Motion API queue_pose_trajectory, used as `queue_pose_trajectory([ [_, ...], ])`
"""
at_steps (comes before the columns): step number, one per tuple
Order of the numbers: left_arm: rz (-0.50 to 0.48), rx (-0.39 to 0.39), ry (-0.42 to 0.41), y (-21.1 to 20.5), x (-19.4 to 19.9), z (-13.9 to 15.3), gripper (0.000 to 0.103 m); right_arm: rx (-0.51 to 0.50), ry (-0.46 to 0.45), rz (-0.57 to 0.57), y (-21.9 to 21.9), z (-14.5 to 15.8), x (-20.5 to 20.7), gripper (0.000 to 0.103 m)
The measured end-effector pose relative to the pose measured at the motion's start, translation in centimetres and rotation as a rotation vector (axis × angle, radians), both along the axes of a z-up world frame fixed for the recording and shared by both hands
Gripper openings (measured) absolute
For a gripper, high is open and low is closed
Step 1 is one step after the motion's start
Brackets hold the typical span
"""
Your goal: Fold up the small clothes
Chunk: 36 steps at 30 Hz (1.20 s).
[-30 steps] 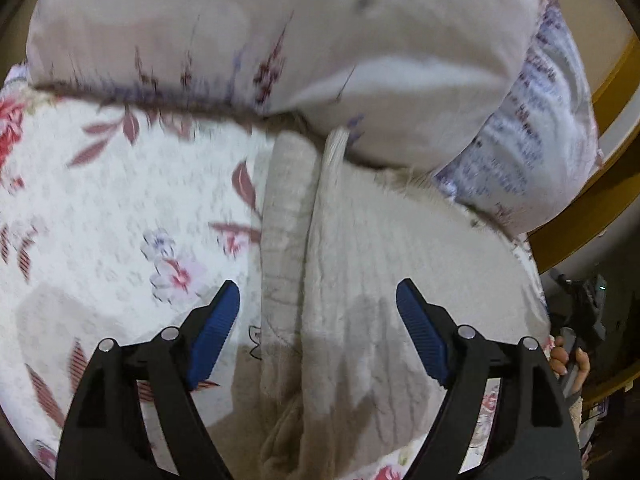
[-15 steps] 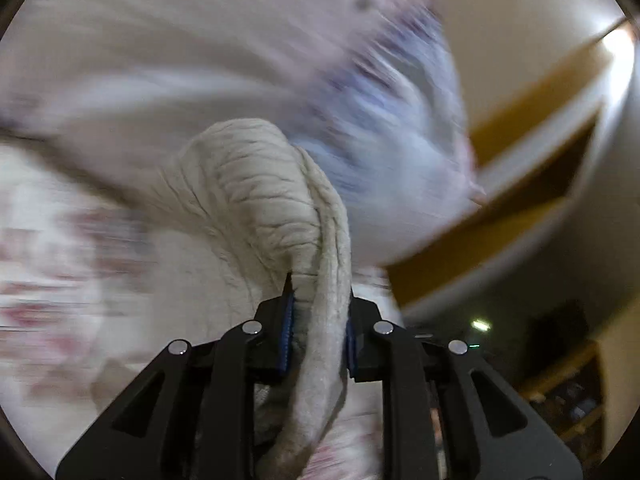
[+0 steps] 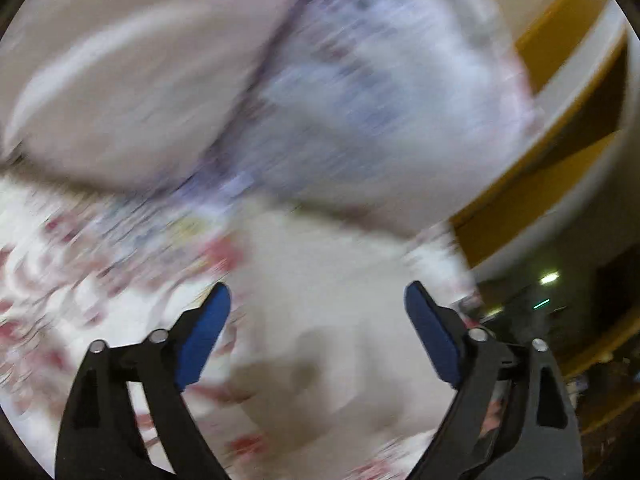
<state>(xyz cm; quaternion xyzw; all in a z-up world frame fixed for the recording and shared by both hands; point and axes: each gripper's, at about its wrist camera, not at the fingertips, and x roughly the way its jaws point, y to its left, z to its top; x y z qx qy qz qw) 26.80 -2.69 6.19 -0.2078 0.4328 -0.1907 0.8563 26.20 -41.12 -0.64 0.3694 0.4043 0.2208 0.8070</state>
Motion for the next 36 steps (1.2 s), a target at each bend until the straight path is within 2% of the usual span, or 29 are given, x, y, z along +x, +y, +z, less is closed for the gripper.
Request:
queue_pose_trajectory([
  [1, 0.006, 0.024, 0.065, 0.1, 0.1, -1.4, 0.092, -0.017, 0.015, 0.019, 0.6, -0.2, 0.2, 0.093],
  [3, -0.025, 0.019, 0.108, -0.3, 0.5, -3.0, 0.093, -0.044, 0.036, 0.054, 1.6, -0.7, 0.4, 0.093],
  [7, -0.071, -0.014, 0.097, -1.9, 0.6, -4.4, 0.094, -0.078, 0.02, 0.067, 2.5, -0.7, 0.4, 0.092],
  [8, -0.083, -0.028, 0.095, -2.4, 0.5, -4.5, 0.094, -0.085, 0.015, 0.067, 2.6, -0.7, 0.3, 0.082],
  [10, -0.107, -0.025, 0.083, -3.6, 0.6, -4.9, 0.094, -0.081, 0.024, 0.09, 3.2, -1.1, 0.5, 0.052],
  [11, -0.116, -0.016, 0.086, -5.0, 1.2, -5.0, 0.092, -0.037, 0.038, 0.109, 3.5, -1.7, 0.6, 0.048],
  [14, -0.101, -0.009, 0.054, -6.1, 0.7, -5.3, 0.078, -0.01, 0.002, 0.107, 3.5, -1.2, 0.5, 0.041],
  [15, -0.098, -0.031, 0.061, -5.8, 0.7, -5.3, 0.066, -0.003, -0.009, 0.106, 3.5, -1.1, 0.3, 0.04],
  [16, -0.1, -0.048, 0.061, -5.7, 0.7, -5.2, 0.05, 0.002, -0.023, 0.107, 3.5, -0.9, 0.1, 0.039],
  [18, -0.133, -0.085, 0.057, -4.6, 0.0, -4.5, 0.042, 0.045, -0.069, 0.129, 4.1, 0.1, -0.7, 0.037],
  [20, -0.146, -0.05, 0.011, -2.9, -2.0, -2.9, 0.042, 0.095, -0.106, 0.201, 5.9, 0.9, -1.5, 0.036],
  [22, -0.132, 0.0, -0.038, -0.1, -4.1, -1.3, 0.045, 0.057, -0.129, 0.274, 8.8, 1.5, -2.4, 0.036],
  [23, -0.117, 0.055, -0.039, 0.9, -4.8, -1.0, 0.048, 0.006, -0.123, 0.292, 10.1, 1.6, -2.6, 0.041],
  [25, -0.048, 0.216, -0.042, 2.3, -5.6, -1.1, 0.063, -0.191, -0.092, 0.259, 12.3, 1.7, -2.5, 0.046],
  [26, -0.006, 0.274, -0.059, 2.9, -6.3, -1.1, 0.066, -0.313, -0.103, 0.175, 12.7, 2.3, -2.8, 0.059],
  [27, 0.019, 0.307, -0.084, 3.5, -7.1, -0.9, 0.072, -0.325, -0.139, 0.113, 12.2, 3.1, -3.5, 0.06],
  [28, 0.033, 0.32, -0.112, 4.0, -8.2, -0.7, 0.081, -0.305, -0.163, 0.079, 11.7, 3.7, -4.0, 0.06],
  [29, 0.056, 0.321, -0.152, 4.5, -9.7, -0.5, 0.084, -0.253, -0.191, 0.068, 11.0, 4.4, -4.7, 0.06],
  [31, 0.064, 0.315, -0.182, 4.7, -11.8, -0.6, 0.089, -0.215, -0.185, 0.121, 11.6, 4.9, -5.0, 0.06],
  [32, 0.064, 0.309, -0.181, 5.6, -12.8, -0.6, 0.09, -0.234, -0.165, 0.143, 12.2, 4.5, -4.9, 0.053],
  [34, 0.08, 0.316, -0.16, 6.0, -14.1, -1.1, 0.101, -0.311, -0.101, 0.157, 14.1, 2.9, -3.8, 0.018],
  [36, 0.092, 0.357, -0.148, 4.9, -15.3, -1.9, 0.101, -0.28, -0.071, 0.077, 13.3, 2.1, -2.8, 0.017],
])
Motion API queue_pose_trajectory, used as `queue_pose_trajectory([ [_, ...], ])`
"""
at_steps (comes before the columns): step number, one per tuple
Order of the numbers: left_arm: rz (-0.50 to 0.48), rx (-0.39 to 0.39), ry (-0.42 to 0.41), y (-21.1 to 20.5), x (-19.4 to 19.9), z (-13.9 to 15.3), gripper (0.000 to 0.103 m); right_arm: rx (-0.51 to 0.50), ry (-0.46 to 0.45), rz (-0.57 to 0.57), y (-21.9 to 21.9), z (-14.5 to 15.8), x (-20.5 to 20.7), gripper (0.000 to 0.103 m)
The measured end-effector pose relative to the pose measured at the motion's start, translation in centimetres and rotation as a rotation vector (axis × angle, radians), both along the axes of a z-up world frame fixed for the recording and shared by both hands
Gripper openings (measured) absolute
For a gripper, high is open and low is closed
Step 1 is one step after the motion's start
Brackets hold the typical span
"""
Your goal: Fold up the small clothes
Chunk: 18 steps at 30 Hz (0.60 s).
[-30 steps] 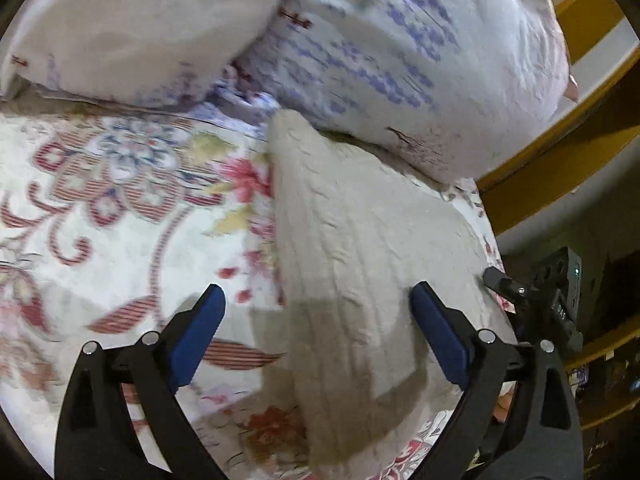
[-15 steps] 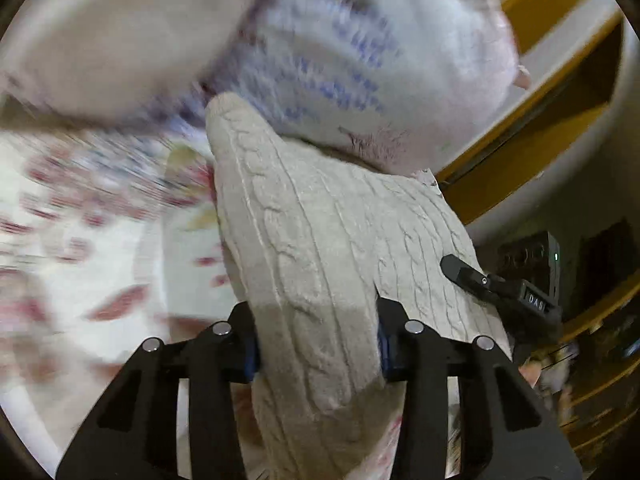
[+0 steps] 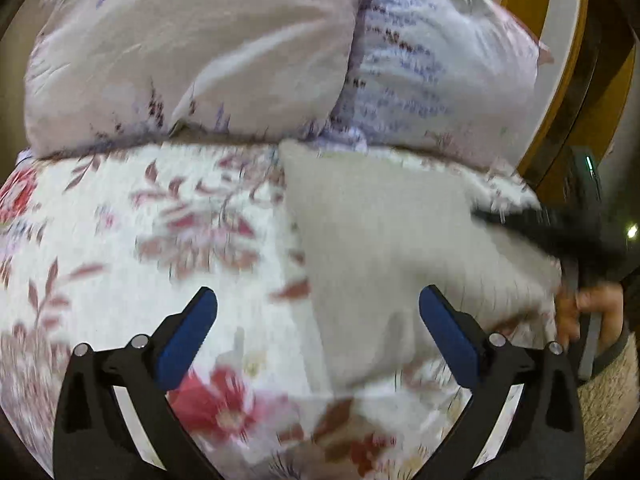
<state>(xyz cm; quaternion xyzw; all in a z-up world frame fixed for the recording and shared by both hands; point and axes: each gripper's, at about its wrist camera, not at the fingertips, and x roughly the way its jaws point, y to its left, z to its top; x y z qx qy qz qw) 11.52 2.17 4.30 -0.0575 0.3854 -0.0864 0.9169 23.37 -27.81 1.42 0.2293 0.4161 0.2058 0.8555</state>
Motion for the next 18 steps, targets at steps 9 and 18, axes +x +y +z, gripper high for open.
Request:
queue_pose_trajectory([
  [9, 0.029, 0.26, 0.039, -3.6, -1.9, -2.8, 0.101, -0.132, -0.147, -0.147, -3.3, 2.6, -9.0, 0.1],
  [18, 0.039, 0.219, 0.123, -2.9, -1.2, -4.0, 0.101, -0.439, -0.117, -0.049, 2.0, -1.3, -14.6, 0.102],
])
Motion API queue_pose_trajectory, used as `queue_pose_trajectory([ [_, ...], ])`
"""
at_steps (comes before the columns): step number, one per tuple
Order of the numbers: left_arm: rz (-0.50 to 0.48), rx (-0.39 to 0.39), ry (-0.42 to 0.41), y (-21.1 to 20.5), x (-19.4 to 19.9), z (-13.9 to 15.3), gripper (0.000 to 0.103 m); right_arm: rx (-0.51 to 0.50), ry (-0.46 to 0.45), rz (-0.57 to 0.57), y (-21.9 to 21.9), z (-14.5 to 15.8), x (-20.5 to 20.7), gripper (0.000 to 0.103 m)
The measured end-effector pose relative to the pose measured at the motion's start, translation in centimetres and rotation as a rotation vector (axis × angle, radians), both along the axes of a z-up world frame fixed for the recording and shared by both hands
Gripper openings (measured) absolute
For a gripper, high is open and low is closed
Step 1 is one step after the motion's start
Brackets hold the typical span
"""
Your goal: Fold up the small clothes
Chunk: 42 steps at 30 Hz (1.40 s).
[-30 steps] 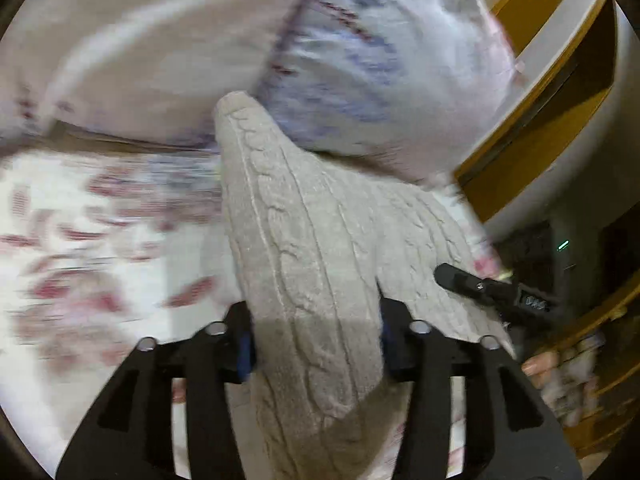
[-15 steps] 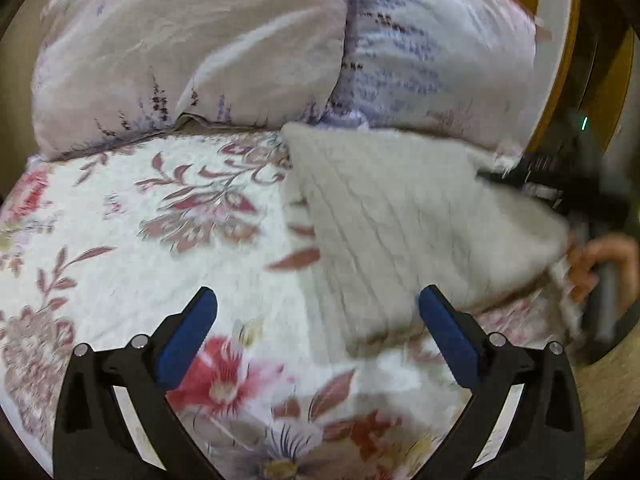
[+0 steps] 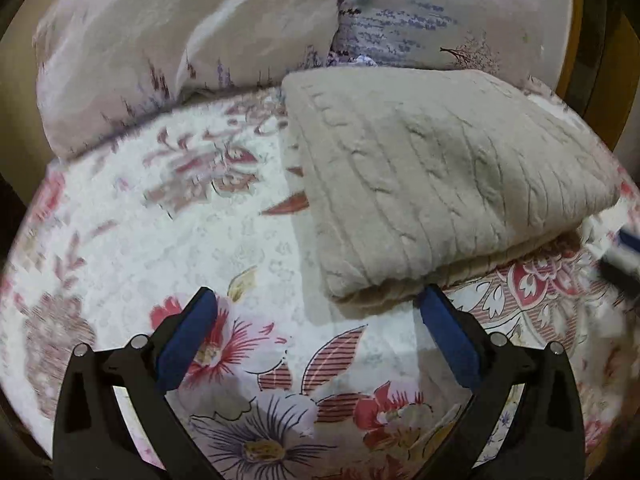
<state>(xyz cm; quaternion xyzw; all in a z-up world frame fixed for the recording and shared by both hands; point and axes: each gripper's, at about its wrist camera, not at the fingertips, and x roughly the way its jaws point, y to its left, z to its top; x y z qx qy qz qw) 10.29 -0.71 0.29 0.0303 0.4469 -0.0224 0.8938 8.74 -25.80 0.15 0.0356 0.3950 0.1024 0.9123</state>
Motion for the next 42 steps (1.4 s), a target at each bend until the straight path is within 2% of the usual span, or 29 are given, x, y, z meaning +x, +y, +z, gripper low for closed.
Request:
queue_pose_trajectory([
  [1, 0.003, -0.038, 0.002, 0.6, 0.1, 0.0, 0.101, -0.029, 0.021, -0.009, 0.8, -0.6, 0.5, 0.102],
  [4, -0.001, -0.01, 0.004, 0.2, 0.0, -0.1, 0.101, -0.063, 0.062, -0.044, 2.2, -1.4, 1.4, 0.102],
  [7, 0.0, -0.015, 0.005, 0.3, -0.1, -0.1, 0.101, -0.124, 0.068, -0.053, 3.1, -1.7, 1.5, 0.102],
  [42, -0.001, -0.017, 0.006, 0.3, -0.1, -0.1, 0.101, -0.12, 0.063, -0.061, 3.1, -1.6, 1.1, 0.102],
])
